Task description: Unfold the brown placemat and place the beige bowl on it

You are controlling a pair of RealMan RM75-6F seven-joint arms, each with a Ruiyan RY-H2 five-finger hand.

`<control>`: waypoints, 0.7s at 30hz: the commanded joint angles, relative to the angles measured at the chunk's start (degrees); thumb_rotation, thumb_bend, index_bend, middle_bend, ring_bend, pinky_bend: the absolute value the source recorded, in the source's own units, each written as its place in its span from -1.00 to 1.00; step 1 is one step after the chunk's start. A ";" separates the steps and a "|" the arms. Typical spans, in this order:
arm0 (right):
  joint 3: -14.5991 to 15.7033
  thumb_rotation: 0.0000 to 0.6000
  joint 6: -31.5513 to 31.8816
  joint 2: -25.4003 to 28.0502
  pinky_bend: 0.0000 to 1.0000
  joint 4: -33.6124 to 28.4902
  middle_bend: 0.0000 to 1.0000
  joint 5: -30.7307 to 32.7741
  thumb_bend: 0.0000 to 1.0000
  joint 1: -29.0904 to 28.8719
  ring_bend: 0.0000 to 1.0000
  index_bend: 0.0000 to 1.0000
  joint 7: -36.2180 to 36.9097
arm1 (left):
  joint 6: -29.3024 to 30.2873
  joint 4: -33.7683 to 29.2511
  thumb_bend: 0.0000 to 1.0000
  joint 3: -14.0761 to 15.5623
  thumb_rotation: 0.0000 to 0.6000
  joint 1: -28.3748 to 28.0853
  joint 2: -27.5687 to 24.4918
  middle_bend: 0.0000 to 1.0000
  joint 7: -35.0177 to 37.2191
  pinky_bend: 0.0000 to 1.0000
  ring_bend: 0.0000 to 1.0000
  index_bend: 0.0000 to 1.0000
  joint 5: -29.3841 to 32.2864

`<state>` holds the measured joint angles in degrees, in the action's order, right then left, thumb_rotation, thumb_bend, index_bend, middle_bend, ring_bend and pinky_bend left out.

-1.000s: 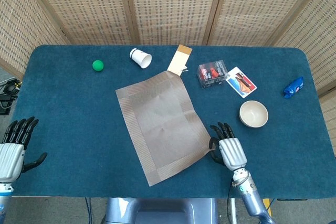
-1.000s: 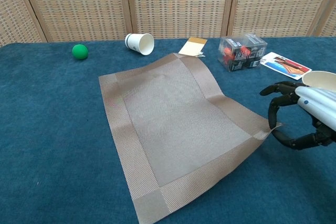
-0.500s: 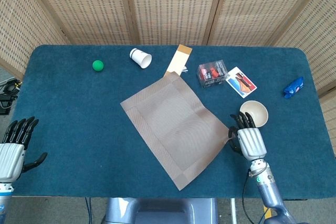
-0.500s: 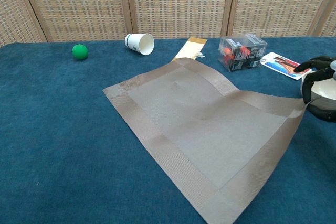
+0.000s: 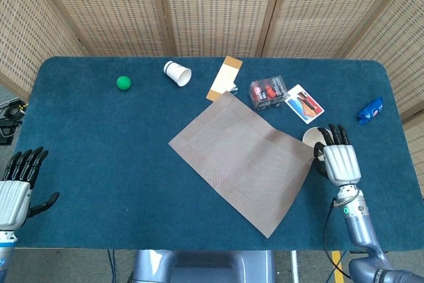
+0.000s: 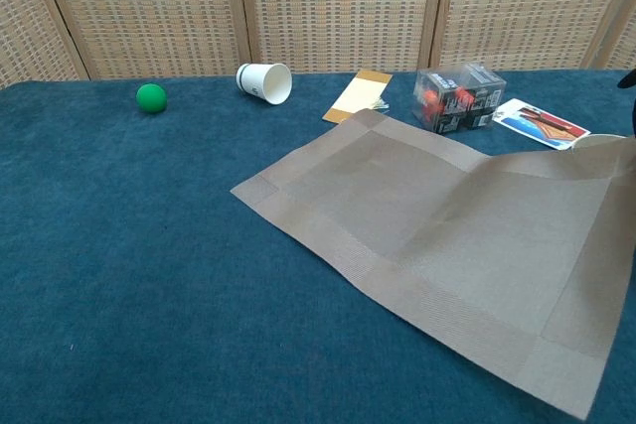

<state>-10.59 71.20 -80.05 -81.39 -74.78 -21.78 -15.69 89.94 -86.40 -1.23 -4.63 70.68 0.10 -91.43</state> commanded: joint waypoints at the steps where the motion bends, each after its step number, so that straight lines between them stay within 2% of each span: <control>1: -0.86 1.00 -0.66 1.48 -1.00 -0.37 -0.53 0.98 0.24 -0.76 -0.83 0.25 -1.91 | -0.05 0.03 -0.53 0.00 1.00 -0.03 0.05 -1.00 -0.15 -1.00 -1.00 -1.00 -0.01; 6: -1.56 1.00 -1.26 2.82 -1.00 -1.09 -0.54 1.89 0.23 -1.74 -0.83 0.24 -4.48 | -0.21 0.00 -0.53 0.07 1.00 -0.10 0.17 -1.00 -0.47 -1.00 -1.00 -1.00 -0.06; 9: -1.62 1.00 -1.71 3.19 -1.00 -1.17 -0.59 2.34 0.11 -2.18 -0.84 0.14 -5.62 | -0.17 0.00 -0.53 0.05 1.00 -0.11 0.22 -1.00 -0.60 -1.00 -1.00 -1.00 -0.09; 11: -1.48 1.00 -2.31 3.63 -1.00 -1.50 -0.73 3.15 -0.22 -2.42 -0.92 -0.09 -7.14 | -0.16 0.03 -0.53 0.04 1.00 -0.10 0.26 -1.00 -0.64 -1.00 -1.00 -1.00 -0.07; 14: -1.50 1.00 -1.59 4.14 -1.00 -2.78 -0.96 5.38 -0.61 -1.66 -1.00 -0.44 -9.60 | -0.38 0.19 -0.53 0.09 1.00 -0.16 0.34 -1.00 -0.73 -1.00 -1.00 -1.00 0.00; 19: -1.76 1.00 2.30 4.66 -1.00 -5.30 -1.00 5.62 -0.66 0.40 -1.00 -0.71 -8.22 | -0.45 0.25 -0.53 0.09 1.00 -0.23 0.36 -1.00 -0.63 -1.00 -1.00 -1.00 -0.03; 21: -0.87 1.00 4.93 6.16 -1.00 -9.58 -1.00 4.15 -0.67 3.00 -1.00 -0.76 -3.79 | -0.62 0.28 -0.53 0.08 1.00 -0.34 0.38 -1.00 -0.64 -1.00 -1.00 -1.00 -0.03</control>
<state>-12.15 73.50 -75.35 -87.07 -69.37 -21.35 -23.43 89.33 -86.13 -1.15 -4.95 71.06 -0.55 -91.46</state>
